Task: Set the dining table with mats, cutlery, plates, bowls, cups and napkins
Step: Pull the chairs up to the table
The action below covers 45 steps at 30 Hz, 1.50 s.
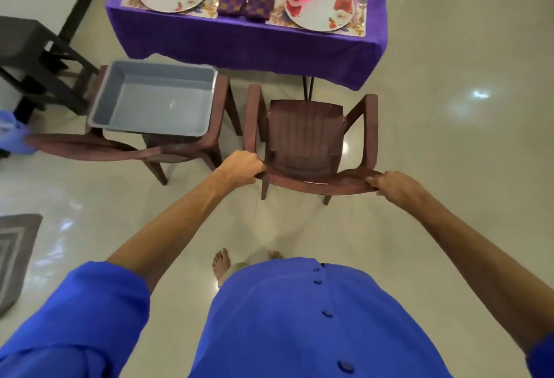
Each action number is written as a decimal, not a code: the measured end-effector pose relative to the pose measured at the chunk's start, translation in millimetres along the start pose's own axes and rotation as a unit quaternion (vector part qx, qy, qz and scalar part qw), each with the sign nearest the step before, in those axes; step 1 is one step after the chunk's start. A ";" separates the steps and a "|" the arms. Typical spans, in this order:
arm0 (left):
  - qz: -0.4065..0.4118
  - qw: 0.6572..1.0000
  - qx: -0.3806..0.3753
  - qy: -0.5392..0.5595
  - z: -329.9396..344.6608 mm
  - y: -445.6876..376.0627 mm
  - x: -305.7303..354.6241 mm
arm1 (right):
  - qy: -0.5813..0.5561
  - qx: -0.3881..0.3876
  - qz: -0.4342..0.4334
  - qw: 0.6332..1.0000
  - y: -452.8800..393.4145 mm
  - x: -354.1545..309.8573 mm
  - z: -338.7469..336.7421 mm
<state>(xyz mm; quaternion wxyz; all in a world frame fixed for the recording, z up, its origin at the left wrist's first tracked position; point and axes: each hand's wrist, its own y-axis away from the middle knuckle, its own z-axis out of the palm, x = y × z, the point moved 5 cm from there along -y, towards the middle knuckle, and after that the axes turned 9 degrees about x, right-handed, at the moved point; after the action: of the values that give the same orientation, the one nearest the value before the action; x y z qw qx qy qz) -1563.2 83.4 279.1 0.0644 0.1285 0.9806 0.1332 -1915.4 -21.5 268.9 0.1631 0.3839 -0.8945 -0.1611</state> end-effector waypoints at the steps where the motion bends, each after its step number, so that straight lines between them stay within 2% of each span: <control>1: 0.001 1.000 -0.005 0.002 0.4 -0.4 -0.3 | -0.010 0.003 0.010 1.000 -0.4 0.8 -0.7; 5: 0.003 1.000 0.006 0.018 6.7 -2.4 -2.9 | -0.046 0.000 0.044 0.998 1.9 0.2 4.4; 14: 0.006 1.000 0.015 0.022 10.7 -3.9 1.6 | -0.080 0.065 0.153 0.983 18.8 -20.9 8.0; 19: -0.009 0.999 0.009 0.051 7.2 0.2 0.4 | -0.084 0.074 0.153 0.982 16.9 -19.0 14.5; 23: -0.053 0.991 -0.003 0.119 0.9 13.6 -16.6 | -0.079 0.085 0.145 0.983 16.2 -19.6 9.7; 28: -0.130 0.982 0.001 0.138 -1.5 60.3 -79.6 | -0.038 0.011 0.144 0.989 1.8 -18.0 -18.4; 31: -0.189 0.974 0.015 0.127 -4.1 105.9 -128.7 | -0.065 -0.076 0.088 0.991 -36.3 -38.7 -40.9; 33: -0.232 0.963 0.023 0.131 -4.3 135.8 -159.6 | -0.110 -0.105 0.039 0.988 -58.9 -66.0 -64.4; 37: -0.293 0.949 0.023 0.113 23.9 207.0 -240.4 | -0.214 -0.076 0.012 0.974 -110.2 -135.1 -112.5; 41: -0.344 0.932 0.022 0.112 40.3 271.4 -297.4 | -0.252 -0.061 -0.021 0.965 -151.0 -208.5 -149.8; 45: -0.362 0.929 -0.007 0.084 76.2 321.8 -355.1 | -0.276 0.003 -0.017 0.961 -182.4 -283.8 -184.1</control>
<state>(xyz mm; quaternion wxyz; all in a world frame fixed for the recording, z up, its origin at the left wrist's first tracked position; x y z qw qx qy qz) -1135.0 306.2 328.3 0.0269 -0.2469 0.9614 0.1182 -1538.3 39.1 310.6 -0.0937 0.3401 -0.8986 -0.2608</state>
